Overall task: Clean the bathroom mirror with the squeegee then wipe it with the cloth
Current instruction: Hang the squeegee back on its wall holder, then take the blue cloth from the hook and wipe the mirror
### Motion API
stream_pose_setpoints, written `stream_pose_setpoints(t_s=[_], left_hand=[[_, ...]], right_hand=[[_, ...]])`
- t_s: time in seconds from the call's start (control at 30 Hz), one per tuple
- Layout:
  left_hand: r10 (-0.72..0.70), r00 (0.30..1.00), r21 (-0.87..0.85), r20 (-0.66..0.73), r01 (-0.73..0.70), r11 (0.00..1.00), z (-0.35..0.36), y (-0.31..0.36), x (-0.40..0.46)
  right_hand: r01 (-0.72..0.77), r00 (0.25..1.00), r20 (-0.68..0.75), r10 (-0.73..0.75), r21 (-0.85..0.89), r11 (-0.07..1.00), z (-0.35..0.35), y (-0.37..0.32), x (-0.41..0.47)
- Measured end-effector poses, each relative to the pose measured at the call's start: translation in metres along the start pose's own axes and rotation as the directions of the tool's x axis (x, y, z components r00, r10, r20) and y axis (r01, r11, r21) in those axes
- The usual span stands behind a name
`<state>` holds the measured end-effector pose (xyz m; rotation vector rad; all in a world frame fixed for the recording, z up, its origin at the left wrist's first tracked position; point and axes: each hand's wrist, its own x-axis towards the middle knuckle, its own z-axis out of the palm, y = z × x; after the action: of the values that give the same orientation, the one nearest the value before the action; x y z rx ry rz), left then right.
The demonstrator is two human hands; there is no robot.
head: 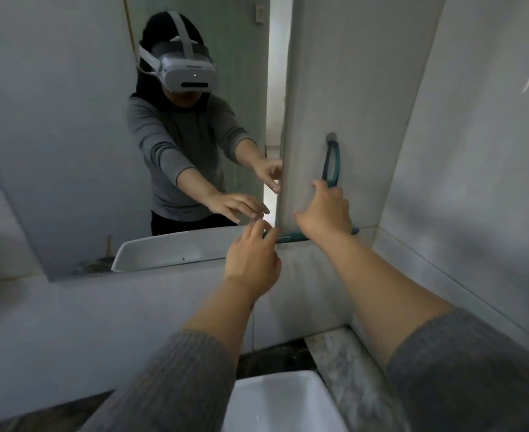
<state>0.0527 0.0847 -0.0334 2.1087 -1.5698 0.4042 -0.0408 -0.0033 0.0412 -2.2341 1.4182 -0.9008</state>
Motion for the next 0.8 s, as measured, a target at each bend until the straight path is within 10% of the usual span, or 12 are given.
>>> stream_pose_setpoints(t_s=[0.27,0.57,0.8], left_hand=[[-0.353,0.909,0.169,0.222,0.320,0.932,-0.112,-0.124,-0.079],[-0.609,0.764,0.191,-0.211,0.643,0.741,-0.226,-0.237,-0.184],[-0.726,0.559,-0.018,-0.399,0.787,0.616,-0.248,-0.299,-0.206]], right_hand=[[0.259,0.888,0.403,-0.222,-0.039,0.965,0.040,-0.105,-0.088],[0.509,0.684,0.523,-0.509,0.158,0.846,0.118,-0.246,-0.159],[0.597,0.565,0.308,-0.766,0.488,0.637,0.169,-0.330,-0.190]])
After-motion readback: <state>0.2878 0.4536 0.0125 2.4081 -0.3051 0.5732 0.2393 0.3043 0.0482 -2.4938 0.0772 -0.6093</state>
